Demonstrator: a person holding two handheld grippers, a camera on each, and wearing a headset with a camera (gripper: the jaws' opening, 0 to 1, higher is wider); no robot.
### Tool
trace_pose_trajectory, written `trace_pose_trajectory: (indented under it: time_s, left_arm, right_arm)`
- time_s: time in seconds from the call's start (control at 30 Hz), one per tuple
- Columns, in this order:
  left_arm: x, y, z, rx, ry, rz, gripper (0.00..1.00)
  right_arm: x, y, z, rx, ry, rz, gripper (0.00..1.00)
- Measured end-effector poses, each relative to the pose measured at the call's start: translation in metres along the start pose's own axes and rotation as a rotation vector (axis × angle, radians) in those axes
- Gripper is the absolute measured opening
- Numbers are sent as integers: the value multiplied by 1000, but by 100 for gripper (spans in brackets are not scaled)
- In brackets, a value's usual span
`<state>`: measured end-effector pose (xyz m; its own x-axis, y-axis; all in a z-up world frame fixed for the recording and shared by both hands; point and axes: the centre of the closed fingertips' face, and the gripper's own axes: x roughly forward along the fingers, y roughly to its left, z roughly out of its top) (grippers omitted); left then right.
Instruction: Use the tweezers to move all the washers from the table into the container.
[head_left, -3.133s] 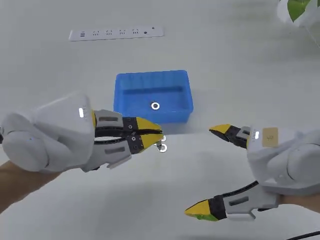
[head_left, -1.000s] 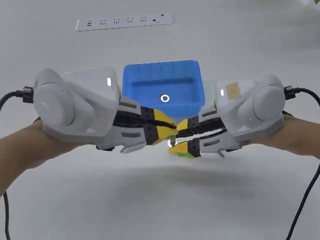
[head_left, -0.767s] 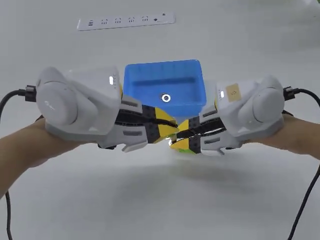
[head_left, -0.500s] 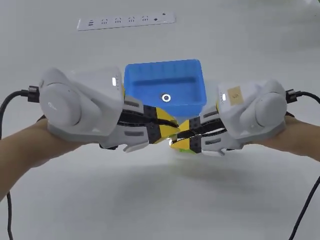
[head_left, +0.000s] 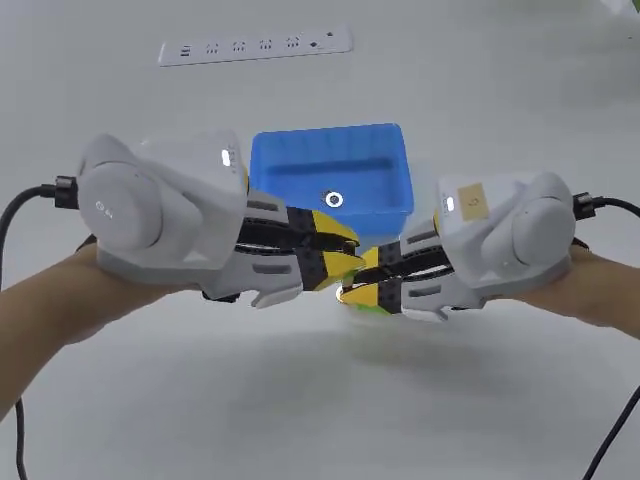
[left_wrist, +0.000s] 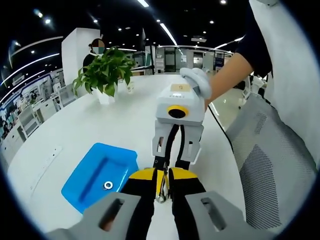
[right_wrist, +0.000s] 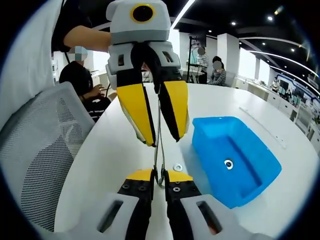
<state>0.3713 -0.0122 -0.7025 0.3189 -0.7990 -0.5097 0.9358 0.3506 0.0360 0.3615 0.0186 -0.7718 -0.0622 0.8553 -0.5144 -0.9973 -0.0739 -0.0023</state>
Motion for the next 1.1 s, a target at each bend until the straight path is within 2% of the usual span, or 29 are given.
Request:
trace_pose_trajectory:
  time_s: [0.17, 0.27, 0.43, 0.5, 0.57, 0.7, 0.8, 0.93, 1.0, 1.1]
  left_arm:
    - [-9, -1, -1, -4, 7, 23, 19]
    - [-16, -2, 1, -41, -21, 51, 19]
    - [-33, -6, -3, -70, -33, 103, 25]
    - [-42, -9, 3, -53, -62, 132, 26]
    - [-50, -13, 11, -89, -114, 144, 28]
    - [-62, -19, 5, -99, -115, 175, 36]
    - [-72, -19, 1, -89, -127, 225, 39]
    - [-85, -23, -6, -95, -126, 251, 45]
    - [-93, -24, -9, -103, -130, 261, 49]
    - [-104, -23, -11, -121, -155, 283, 52]
  right_arm:
    - [-4, -1, 5, -6, 4, -10, 9]
    - [-8, -1, 9, 5, 0, -15, 9]
    - [-14, 3, 10, 36, 6, -25, 9]
    - [-19, 7, 14, 39, 6, -26, 9]
    - [-24, 10, 20, 38, 2, -28, 9]
    - [-33, 12, 36, 18, -7, -35, 9]
    - [-37, 10, 45, -2, -5, -48, 9]
    - [-43, 2, 62, -12, -29, -72, 9]
    - [-48, -5, 70, -21, -36, -89, 9]
    - [-54, -20, 86, -2, -78, -121, 9]
